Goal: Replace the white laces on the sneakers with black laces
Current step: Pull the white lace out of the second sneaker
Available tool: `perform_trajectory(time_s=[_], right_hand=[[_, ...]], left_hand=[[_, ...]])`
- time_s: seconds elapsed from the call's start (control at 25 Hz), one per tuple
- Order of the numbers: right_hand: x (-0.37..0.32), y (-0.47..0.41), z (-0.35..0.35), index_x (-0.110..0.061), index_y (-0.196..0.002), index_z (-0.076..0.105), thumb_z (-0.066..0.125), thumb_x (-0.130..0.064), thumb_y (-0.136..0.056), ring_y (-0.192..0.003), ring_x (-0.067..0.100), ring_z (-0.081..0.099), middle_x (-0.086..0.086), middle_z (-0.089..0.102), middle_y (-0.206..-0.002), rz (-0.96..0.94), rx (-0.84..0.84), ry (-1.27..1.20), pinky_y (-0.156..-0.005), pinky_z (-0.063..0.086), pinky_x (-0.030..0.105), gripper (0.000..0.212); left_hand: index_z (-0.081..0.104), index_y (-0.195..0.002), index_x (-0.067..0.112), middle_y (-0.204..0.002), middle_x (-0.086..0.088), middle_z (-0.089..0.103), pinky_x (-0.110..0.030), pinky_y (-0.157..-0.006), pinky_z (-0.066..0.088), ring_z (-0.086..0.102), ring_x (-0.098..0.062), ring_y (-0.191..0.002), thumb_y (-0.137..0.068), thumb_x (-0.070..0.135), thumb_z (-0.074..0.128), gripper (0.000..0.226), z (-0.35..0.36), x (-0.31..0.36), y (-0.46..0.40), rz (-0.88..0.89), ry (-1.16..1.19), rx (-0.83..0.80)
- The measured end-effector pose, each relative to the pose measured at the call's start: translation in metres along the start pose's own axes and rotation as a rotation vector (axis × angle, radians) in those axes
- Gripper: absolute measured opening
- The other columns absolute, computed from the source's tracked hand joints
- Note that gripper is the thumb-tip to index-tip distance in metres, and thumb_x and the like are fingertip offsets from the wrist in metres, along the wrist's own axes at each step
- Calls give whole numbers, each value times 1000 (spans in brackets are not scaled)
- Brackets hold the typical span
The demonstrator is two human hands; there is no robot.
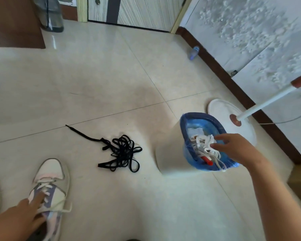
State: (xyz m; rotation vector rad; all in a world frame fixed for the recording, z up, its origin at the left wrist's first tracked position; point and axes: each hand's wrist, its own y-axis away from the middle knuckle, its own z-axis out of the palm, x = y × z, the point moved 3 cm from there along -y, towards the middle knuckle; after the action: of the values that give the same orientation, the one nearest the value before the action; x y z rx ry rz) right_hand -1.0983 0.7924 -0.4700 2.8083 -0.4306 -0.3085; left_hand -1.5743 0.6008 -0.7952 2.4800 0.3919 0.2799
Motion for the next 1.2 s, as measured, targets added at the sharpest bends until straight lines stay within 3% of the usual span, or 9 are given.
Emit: perform_trajectory(time_s=[0.12,0.24,0.36,0.44,0.6,0.84,1.0,1.12,1.2], right_hand=[[-42,16,-6,-16,-115,65,58,-25,-91,-93,10,56,-12,62,-99,-167,139,-256,-87,43,28,26],[-111,40,39,-24,-109,67,58,-28,-91,-93,14,64,-5,68,-97,-396,-78,-464,-88,51,33,20],[-171,63,134,-26,-106,65,56,-31,-92,-81,9,61,-9,65,-91,-525,-406,-233,-72,48,22,18],[-189,83,199,-18,-112,63,55,-30,-93,-77,8,54,-7,59,-89,-591,-577,-64,-60,39,14,24],[-188,107,281,-18,-124,46,56,-39,-91,-86,15,53,3,60,-103,-592,-772,-10,-73,41,25,40],[-217,109,294,-16,-124,44,51,-32,-94,-104,26,53,8,53,-120,-945,-541,196,-77,40,30,35],[-234,103,290,-22,-122,59,54,-32,-94,-112,24,46,8,52,-118,-1085,-634,183,-94,36,31,30],[-244,105,300,-23,-118,61,56,-35,-91,-113,25,38,9,48,-119,-1145,-668,319,-96,36,36,29],[-245,106,301,-20,-113,62,60,-31,-89,-112,23,36,8,47,-117,-1141,-666,251,-95,34,33,27]], left_hand=[[36,-125,10,-104,-8,62,-31,-72,47,63,-27,-87,-80,44,63,63,-18,-4,11,21,106,-91],[36,-96,18,-95,-3,63,-26,-71,42,64,-23,-96,-91,38,55,28,-48,15,47,59,240,-166],[40,-83,20,-71,0,58,-28,-58,39,61,-21,-67,-89,42,59,30,-54,30,65,-3,529,-126],[41,-85,19,-81,-6,62,-28,-59,36,63,-26,-78,-87,42,61,31,-56,39,65,-19,581,-77],[39,-92,19,-89,-1,61,-29,-61,32,59,-23,-86,-86,47,60,35,-62,51,66,-10,509,46],[42,-84,21,-77,7,54,-30,-60,34,51,-16,-73,-80,43,67,34,-67,46,68,12,563,122],[44,-72,27,-73,10,57,-33,-73,48,58,-17,-76,-80,26,70,27,-73,40,68,65,724,133],[50,-71,26,-74,11,59,-15,-65,44,59,-8,-75,-82,15,69,24,-86,45,73,120,872,212],[54,-75,25,-75,11,61,-14,-63,43,56,-1,-71,-84,11,67,21,-93,42,77,108,964,317]])
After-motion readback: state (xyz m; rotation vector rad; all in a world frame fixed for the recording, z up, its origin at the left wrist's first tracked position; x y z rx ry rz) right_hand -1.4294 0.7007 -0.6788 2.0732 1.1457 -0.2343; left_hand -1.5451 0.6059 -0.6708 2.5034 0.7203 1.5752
